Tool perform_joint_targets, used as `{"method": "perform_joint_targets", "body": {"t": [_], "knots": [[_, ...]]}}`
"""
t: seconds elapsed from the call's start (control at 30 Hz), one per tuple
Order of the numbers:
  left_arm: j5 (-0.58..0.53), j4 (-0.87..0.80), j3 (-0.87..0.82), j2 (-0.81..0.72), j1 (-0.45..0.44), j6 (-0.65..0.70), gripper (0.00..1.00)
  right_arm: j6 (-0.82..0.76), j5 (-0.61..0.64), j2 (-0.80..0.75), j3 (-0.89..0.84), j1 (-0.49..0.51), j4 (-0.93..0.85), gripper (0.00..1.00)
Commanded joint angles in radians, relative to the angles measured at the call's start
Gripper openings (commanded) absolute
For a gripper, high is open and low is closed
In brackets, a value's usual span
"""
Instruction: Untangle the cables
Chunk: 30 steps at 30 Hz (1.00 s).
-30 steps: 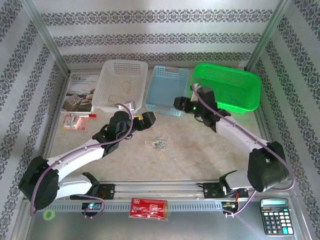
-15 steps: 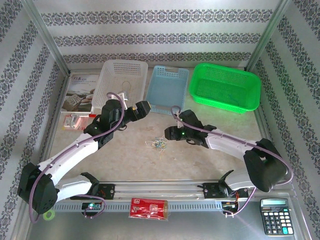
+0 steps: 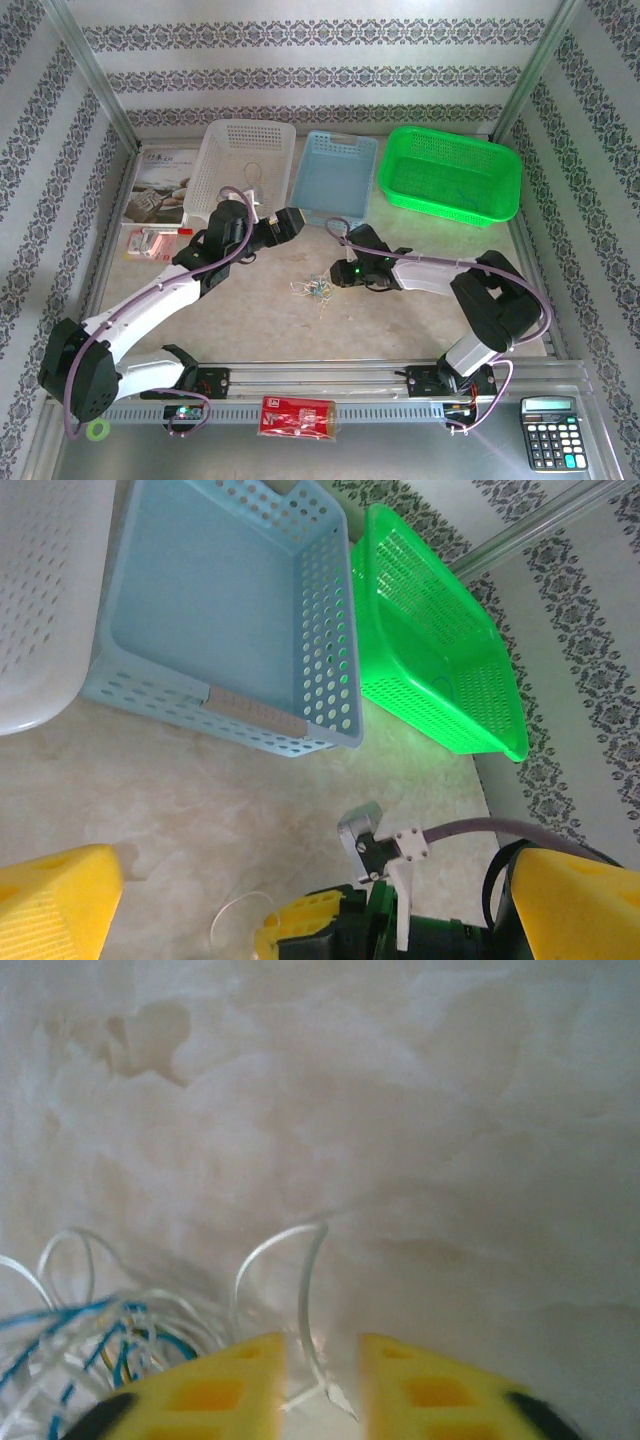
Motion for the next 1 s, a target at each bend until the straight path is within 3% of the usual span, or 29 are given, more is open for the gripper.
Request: {"method": "perform_joint_targets", "body": {"t": [0.0, 0.07, 0.47, 0.77, 0.97], "knots": [[0.028, 0.022, -0.018, 0.011, 0.01, -0.017, 1.0, -0.028, -0.022, 0.007, 0.054, 0.002, 0.015, 0.08], [0.038, 0.024, -0.021, 0.019, 0.01, -0.014, 1.0, -0.034, -0.026, -0.02, 0.067, -0.007, -0.003, 0.0], [0.049, 0.058, -0.077, 0.066, 0.01, -0.006, 1.0, -0.028, -0.036, -0.38, -0.008, -0.02, 0.114, 0.0], [0.1, 0.118, -0.094, 0.122, 0.01, -0.002, 0.99, -0.026, -0.07, -0.381, -0.063, -0.041, 0.177, 0.0], [0.157, 0.179, -0.119, 0.154, 0.01, -0.015, 0.88, -0.016, -0.073, -0.354, -0.081, -0.046, 0.189, 0.0]]}}
